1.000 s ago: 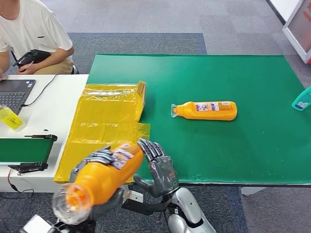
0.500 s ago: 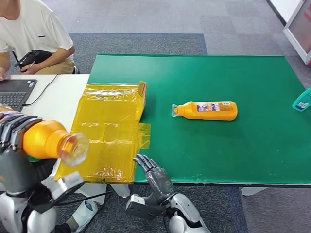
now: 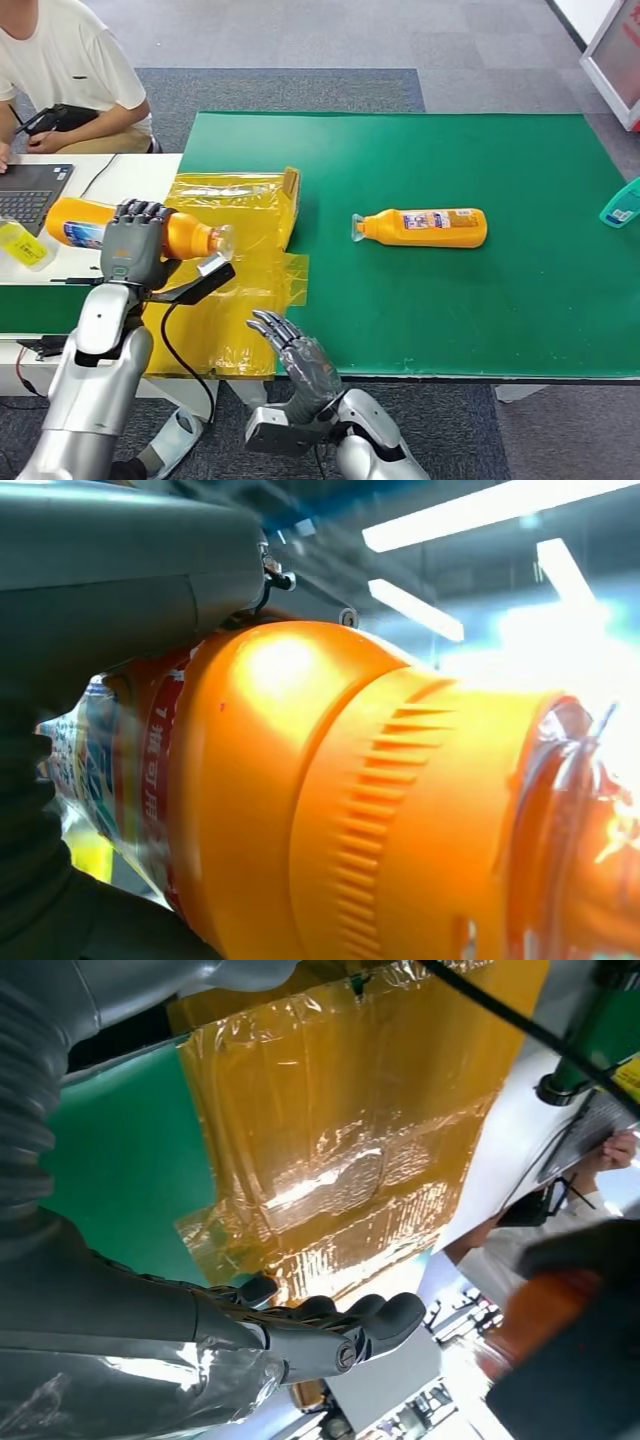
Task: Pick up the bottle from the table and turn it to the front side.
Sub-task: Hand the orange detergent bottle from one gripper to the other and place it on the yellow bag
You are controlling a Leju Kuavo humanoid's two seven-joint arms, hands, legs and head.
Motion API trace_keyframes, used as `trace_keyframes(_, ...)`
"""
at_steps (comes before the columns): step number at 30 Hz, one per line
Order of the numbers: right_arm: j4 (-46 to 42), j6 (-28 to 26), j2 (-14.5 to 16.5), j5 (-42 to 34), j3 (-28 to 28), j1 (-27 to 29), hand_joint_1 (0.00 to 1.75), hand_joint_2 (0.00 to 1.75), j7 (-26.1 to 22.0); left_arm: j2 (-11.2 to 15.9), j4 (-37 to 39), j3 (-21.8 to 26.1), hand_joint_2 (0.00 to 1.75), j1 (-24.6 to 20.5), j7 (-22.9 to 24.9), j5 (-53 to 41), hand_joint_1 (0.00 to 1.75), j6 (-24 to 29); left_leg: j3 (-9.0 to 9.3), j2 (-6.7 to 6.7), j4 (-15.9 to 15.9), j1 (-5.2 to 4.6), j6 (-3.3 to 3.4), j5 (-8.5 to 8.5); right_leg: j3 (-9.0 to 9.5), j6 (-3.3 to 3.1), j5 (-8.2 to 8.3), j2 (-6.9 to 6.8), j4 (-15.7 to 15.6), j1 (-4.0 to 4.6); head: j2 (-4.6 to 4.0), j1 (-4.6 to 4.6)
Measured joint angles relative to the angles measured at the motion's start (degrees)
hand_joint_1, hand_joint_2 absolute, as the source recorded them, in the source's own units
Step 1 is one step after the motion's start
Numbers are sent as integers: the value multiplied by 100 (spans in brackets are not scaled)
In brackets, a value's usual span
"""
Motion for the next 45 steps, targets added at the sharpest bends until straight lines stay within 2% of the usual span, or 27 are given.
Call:
trace_keyframes(5, -159, 164, -3, -35, 78, -8, 0, 175, -92, -9, 1260, -142, 175, -516, -248, 119, 175, -409, -10, 0, 1, 0, 1, 1, -9, 1, 1, 0, 0, -1, 0, 0)
trace_keyframes(10, -319, 490, -8, -271, 140, -12, 0, 175, -94, -171, 2192, -405, 175, -951, -345, 659, 175, -950, -18, 0, 2, 0, 1, 0, -15, 1, 1, -1, 0, -1, 0, 1)
trace_keyframes(13, -394, 607, -10, -376, 171, -13, 0, 175, -132, -269, 2674, -529, 175, -1203, -338, 943, 175, -1074, -19, 0, 1, 0, 1, 1, -16, 1, 2, 0, 0, -1, 0, 1)
trace_keyframes(25, -606, 716, -53, -441, 282, -11, 0, 175, -140, -390, 3564, -736, 175, -1690, -222, 1020, 174, -1201, -21, 0, 1, 0, 1, 1, -18, 1, 2, 0, 1, 0, 0, 1)
trace_keyframes(26, -626, 732, -56, -444, 283, -8, 0, 175, -136, -401, 3619, -762, 175, -1720, -223, 1024, 170, -1195, -21, 0, 1, 0, 1, 1, -18, 1, 2, 0, 1, -1, 0, 1)
trace_keyframes(30, -692, 768, -64, -449, 286, 6, 0, 175, -122, -459, 3788, -872, 175, -1818, -242, 1043, 94, -1202, -22, 0, 1, 0, 2, 1, -18, 1, 3, 0, 1, -1, 0, 1)
trace_keyframes(31, -709, 779, -66, -449, 286, 9, 0, 175, -121, -474, 3821, -897, 175, -1829, -242, 1049, 93, -1208, -22, 0, 1, 0, 1, 1, -18, 1, 3, 0, 1, -1, 0, 1)
trace_keyframes(34, -758, 815, -73, -449, 289, 17, 0, 175, -116, -510, 3906, -954, 175, -1843, -242, 1066, 152, -1217, -22, 0, 1, 0, 1, 1, -19, 1, 3, 0, 1, -1, 0, 1)
trace_keyframes(35, -771, 822, -75, -449, 291, 20, 0, 175, -115, -518, 3929, -963, 175, -1845, -242, 1069, 143, -1218, -22, 0, 1, 0, 1, 1, -19, 1, 3, 0, 1, -1, 0, 1)
trace_keyframes(36, -779, 825, -76, -449, 292, 21, 0, 175, -115, -524, 3949, -970, 175, -1849, -242, 1074, 101, -1227, -22, 0, 1, 0, 1, 1, -20, 1, 3, 0, 1, -1, 0, 1)
trace_keyframes(38, -787, 832, -78, -449, 297, 22, 0, 175, -114, -531, 3992, -990, 87, -1864, -242, 1117, 14, -1275, -22, 0, 1, 0, 1, 1, -20, 1, 3, 0, 1, -1, 0, 1)
trace_keyframes(39, -787, 837, -79, -449, 300, 21, 0, 175, -114, -532, 4017, -1000, 44, -1876, -242, 1151, 0, -1312, -22, 0, 1, 0, 1, 1, -20, 1, 3, 0, 1, -1, 0, 1)
trace_keyframes(40, -787, 842, -79, -449, 305, 20, 0, 175, -114, -532, 4045, -1009, 0, -1889, -242, 1193, 0, -1349, -22, 0, 1, 0, 1, 1, -19, 1, 3, 0, 2, -1, 0, 1)
trace_keyframes(45, -787, 863, -84, -449, 329, 15, 0, 175, -111, -526, 4181, -1041, 0, -1920, -308, 1407, 0, -1404, -22, 0, 1, 0, 1, 1, -18, 1, 3, 0, 2, -1, 0, 1)
